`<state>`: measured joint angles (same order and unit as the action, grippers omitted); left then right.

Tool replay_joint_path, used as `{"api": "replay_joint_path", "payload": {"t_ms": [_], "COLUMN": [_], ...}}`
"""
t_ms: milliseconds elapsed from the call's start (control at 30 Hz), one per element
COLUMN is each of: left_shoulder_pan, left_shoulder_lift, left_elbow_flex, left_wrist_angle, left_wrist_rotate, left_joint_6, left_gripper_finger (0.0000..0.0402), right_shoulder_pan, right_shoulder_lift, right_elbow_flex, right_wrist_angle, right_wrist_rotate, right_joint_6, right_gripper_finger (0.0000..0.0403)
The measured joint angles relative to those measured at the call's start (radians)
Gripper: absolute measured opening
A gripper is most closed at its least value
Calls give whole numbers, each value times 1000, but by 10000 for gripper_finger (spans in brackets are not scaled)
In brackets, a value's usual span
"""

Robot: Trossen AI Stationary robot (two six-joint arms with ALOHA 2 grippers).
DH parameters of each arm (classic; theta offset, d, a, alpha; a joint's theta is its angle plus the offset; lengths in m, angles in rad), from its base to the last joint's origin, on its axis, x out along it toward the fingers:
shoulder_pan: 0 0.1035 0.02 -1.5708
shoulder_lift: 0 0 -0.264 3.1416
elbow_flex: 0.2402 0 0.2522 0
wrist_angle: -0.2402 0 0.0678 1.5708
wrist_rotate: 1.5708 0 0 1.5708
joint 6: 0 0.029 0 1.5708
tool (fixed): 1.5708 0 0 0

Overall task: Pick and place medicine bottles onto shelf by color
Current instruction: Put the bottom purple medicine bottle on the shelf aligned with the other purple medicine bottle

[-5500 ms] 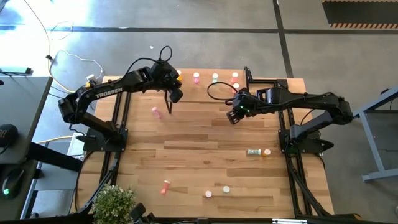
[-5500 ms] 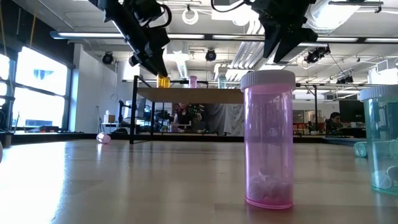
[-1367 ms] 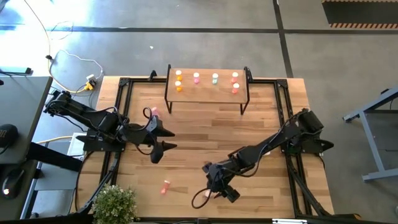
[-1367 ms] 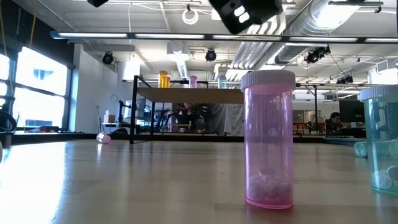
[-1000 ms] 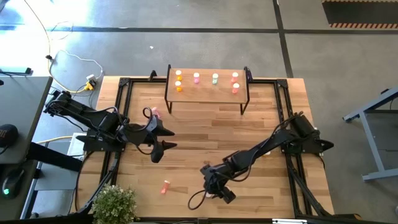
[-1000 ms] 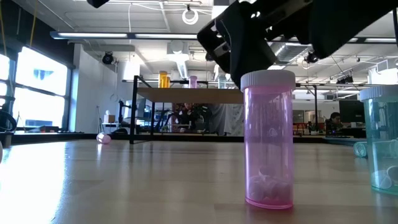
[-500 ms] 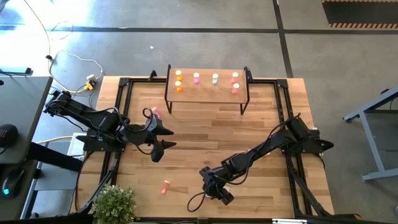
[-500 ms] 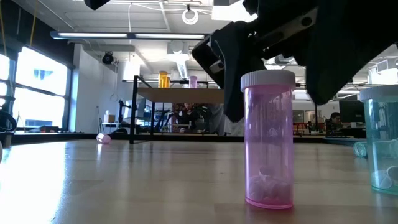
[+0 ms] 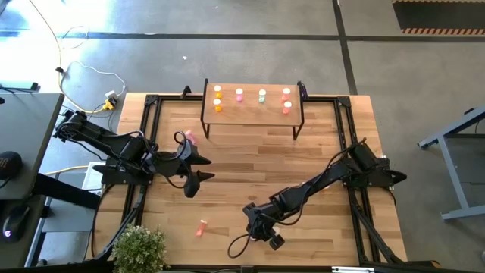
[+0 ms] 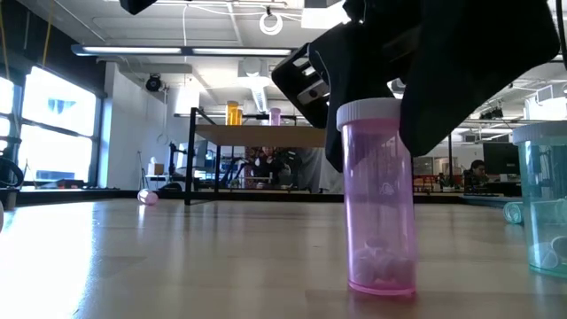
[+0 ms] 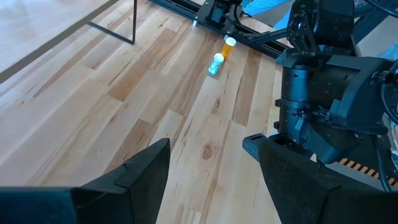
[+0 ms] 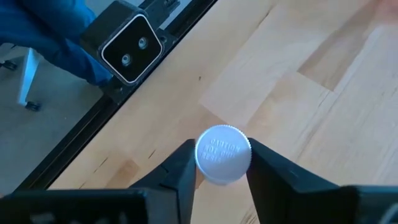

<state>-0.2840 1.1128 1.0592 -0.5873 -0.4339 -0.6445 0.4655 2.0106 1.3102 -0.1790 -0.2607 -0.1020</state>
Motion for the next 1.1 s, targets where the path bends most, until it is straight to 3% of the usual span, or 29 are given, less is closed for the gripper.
{"api": "replay_joint_path", "payload": {"t_ms": [533,1100], "left_shoulder_pan": [34,153], "left_shoulder_lift": [-17,-129], "left_elbow_flex": [0,1], "left_wrist_angle": [0,0], "left_wrist_rotate": [1,0], "left_joint_6": [10,169], "left_gripper_finger": [236,236], "right_shoulder_pan": [-45,-237], "right_shoulder_lift": [-12,-245], "right_elbow_flex": [0,0], "right_wrist_angle": [12,2], "right_wrist_rotate": [-2,116], "right_joint_6": [70,125], "right_gripper_finger": [102,105]}}
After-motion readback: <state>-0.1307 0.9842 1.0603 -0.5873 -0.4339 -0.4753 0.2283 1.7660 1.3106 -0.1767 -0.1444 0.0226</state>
